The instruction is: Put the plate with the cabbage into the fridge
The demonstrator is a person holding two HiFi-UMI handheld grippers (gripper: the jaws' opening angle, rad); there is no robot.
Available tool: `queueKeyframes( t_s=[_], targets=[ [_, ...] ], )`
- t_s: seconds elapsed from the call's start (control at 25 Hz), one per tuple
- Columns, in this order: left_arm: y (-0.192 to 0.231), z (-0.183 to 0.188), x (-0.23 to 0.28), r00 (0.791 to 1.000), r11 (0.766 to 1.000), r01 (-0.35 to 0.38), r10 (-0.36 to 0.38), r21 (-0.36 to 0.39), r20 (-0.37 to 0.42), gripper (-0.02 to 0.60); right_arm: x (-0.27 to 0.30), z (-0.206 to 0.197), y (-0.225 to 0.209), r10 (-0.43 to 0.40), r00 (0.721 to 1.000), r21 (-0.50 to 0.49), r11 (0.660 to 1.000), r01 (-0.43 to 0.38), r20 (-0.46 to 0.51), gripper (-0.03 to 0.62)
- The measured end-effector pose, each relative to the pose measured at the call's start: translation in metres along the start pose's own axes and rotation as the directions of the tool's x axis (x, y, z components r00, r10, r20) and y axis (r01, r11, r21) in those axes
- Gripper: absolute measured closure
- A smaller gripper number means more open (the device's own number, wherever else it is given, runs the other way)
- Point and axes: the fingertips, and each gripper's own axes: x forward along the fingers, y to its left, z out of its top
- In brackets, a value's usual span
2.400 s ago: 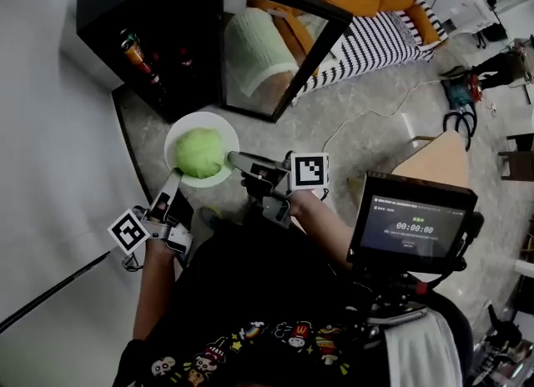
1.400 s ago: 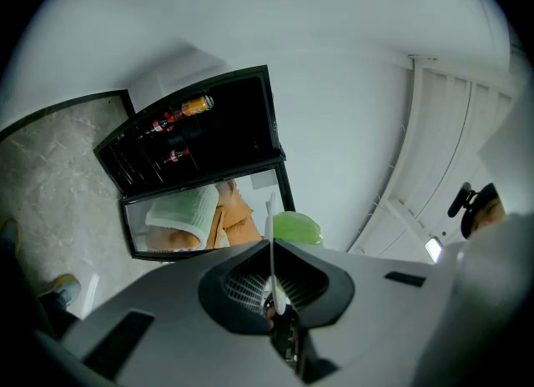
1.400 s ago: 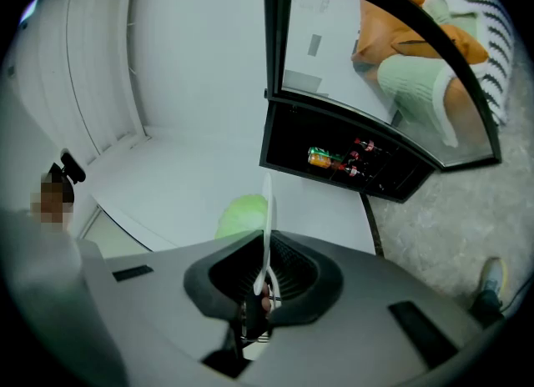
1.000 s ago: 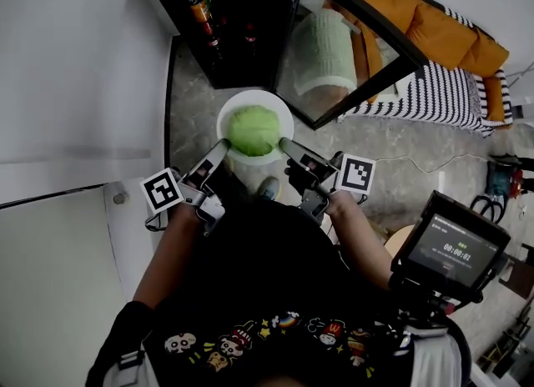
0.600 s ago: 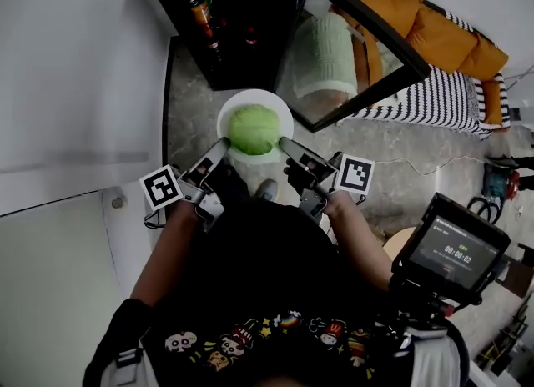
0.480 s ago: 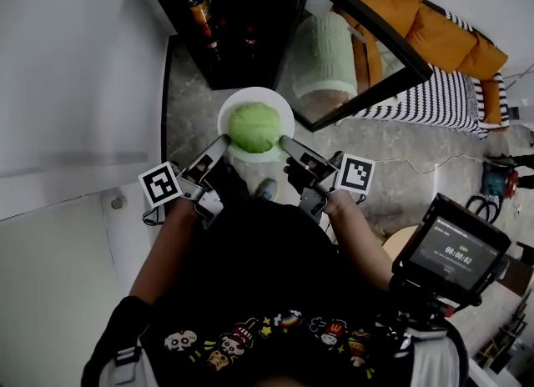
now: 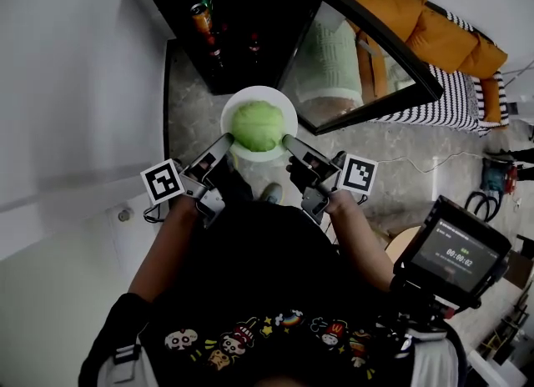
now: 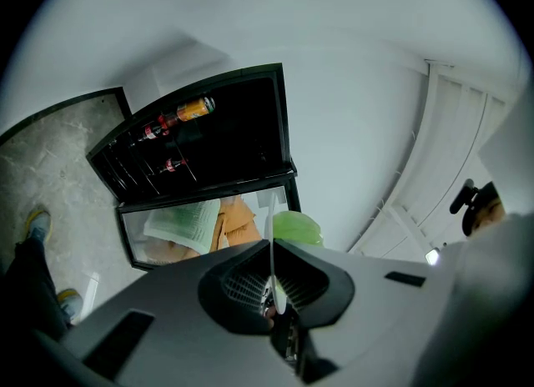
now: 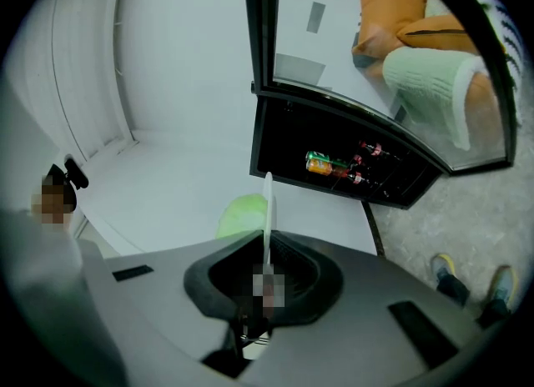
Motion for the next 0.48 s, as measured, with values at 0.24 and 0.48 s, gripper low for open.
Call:
queueKeyframes(
  t_s=[0.24,0.48],
  targets=[
    [-0.0004,-0.0006,0.0006,1.0,1.0,-0.007,0.007,-0.001,-0.01,0.568,-0.0017,-0.0002,0.0001,0.0,1.0,0.004,1.0,0.0,0.008,0.569],
    [0.0023,0.0009,0.0033,0.999,1.0,-0.011,0.01,-0.012,-0.034,0.568,-0.0015,0.0007,-0.0004,-0.014,1.0,0.007,1.0,0.014,0.023,0.569]
  ],
)
